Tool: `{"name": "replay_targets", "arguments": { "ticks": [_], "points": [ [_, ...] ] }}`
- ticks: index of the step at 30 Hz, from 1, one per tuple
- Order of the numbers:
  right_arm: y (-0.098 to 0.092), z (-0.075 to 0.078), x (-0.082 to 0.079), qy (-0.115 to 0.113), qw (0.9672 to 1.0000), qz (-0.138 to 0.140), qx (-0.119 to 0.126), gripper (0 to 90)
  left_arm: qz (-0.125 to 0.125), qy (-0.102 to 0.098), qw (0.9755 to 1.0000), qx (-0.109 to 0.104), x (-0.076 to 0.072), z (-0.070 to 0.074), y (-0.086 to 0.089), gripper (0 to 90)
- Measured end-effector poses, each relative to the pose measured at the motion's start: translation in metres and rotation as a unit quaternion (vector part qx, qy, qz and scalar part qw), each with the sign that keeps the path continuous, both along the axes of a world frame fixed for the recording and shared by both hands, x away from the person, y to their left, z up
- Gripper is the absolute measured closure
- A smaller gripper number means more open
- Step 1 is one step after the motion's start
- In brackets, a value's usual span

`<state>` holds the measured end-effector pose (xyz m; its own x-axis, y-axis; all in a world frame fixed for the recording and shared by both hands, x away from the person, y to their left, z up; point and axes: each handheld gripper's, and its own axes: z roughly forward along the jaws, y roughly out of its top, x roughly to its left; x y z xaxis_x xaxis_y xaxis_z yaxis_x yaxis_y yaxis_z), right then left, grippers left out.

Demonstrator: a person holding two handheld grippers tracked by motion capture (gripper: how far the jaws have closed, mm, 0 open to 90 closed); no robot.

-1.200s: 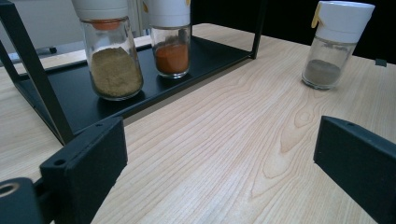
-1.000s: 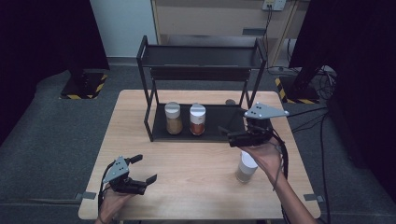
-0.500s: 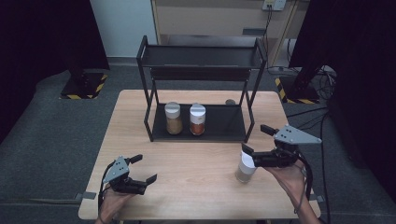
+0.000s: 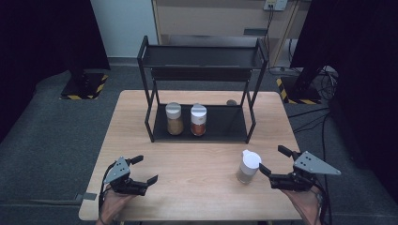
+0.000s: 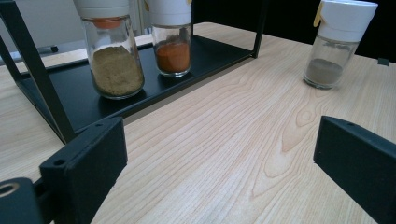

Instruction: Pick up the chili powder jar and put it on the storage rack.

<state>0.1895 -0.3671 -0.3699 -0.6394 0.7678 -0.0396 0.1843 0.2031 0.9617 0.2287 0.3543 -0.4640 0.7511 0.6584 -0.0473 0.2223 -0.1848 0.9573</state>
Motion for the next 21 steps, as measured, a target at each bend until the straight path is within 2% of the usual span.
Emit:
{"name": "replay_targets", "arguments": {
  "ticks": [8, 16, 21],
  "points": [
    [-0.014, -0.025, -0.008, 0.022, 0.9997, -0.012, -0.002, 8.0, -0.001, -0.001, 1.0000, -0.004, 0.000, -0.001, 0.001, 1.9],
    [-0.020, -0.043, -0.012, 0.013, 0.9998, -0.012, 0.000, 8.2, -0.003, -0.004, 1.0000, -0.003, 0.000, 0.000, 0.001, 1.9],
    [-0.020, -0.050, -0.011, 0.019, 0.9998, -0.007, 0.005, 7.8, -0.005, -0.005, 1.0000, -0.003, 0.000, 0.000, 0.001, 1.8]
  ]
}}
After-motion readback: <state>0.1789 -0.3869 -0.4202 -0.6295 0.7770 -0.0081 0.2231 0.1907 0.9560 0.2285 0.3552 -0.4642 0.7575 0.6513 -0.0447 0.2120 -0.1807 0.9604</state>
